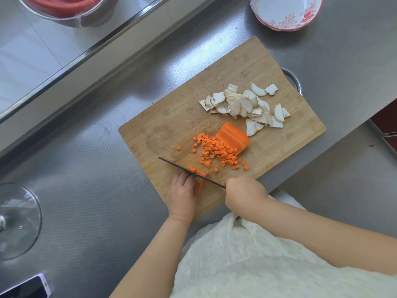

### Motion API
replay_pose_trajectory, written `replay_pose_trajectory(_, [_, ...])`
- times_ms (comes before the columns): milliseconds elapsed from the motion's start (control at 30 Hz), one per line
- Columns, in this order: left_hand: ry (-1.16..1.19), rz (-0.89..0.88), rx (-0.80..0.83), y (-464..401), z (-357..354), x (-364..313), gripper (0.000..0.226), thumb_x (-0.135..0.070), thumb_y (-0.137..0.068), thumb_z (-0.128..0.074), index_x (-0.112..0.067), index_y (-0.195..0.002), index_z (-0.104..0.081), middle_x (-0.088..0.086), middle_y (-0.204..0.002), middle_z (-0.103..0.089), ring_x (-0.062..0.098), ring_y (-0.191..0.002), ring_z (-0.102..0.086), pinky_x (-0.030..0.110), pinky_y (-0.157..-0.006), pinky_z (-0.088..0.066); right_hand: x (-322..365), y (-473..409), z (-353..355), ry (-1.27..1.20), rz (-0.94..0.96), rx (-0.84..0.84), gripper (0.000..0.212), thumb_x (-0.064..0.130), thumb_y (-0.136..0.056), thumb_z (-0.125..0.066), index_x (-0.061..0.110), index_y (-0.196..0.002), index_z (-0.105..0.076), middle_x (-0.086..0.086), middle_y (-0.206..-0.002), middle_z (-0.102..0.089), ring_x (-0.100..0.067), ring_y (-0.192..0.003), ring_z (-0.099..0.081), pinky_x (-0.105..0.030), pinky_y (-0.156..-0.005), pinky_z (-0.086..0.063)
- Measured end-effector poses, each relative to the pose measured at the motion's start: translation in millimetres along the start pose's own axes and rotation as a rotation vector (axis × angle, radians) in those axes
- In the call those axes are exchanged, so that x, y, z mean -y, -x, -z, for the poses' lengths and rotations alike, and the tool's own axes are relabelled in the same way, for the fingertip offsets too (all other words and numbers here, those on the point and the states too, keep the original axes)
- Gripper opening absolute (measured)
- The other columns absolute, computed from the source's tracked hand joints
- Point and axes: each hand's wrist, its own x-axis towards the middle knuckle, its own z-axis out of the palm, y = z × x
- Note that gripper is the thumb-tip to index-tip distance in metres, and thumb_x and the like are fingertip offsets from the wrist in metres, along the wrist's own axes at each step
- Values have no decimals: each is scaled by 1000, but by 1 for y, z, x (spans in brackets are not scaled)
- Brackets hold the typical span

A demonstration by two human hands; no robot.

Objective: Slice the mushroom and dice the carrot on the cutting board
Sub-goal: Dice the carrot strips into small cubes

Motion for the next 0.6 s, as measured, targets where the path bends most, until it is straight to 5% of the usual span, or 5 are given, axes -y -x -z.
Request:
replay_pose_trajectory(233, [-1,6,21,-1,0,-2,29,-28,-93,-55,-7,-83,-71,6,-85,-63,24,-79,-57,34,-63,-48,-13,-14,3,-305,-20,-14,27,39,-98,-46,15,-86,-47,-1,-71,-50,-25,-74,-52,-30,-62,-43])
replay_pose_trajectory(433, [-39,2,15,2,4,-2,34,-29,-94,-50,-5,-82,-71,8,-84,-64,25,-79,-54,37,-61,-50,-12,1,-7,-120,126,-155,18,21,-98,-42,15,-93,-59,2,-63,-40,-24,-67,-48,-25,-46,-29])
replay_pose_trajectory(600, [-51,-34,-36,2,5,-3,37,-26,-93,-47,-1,-77,-69,12,-80,-65,21,-83,-47,34,-59,-51,-8,13,-4,9,149,-110,15,5,-90,-44,16,-81,-46,1,-61,-33,-23,-63,-44,-25,-42,-21])
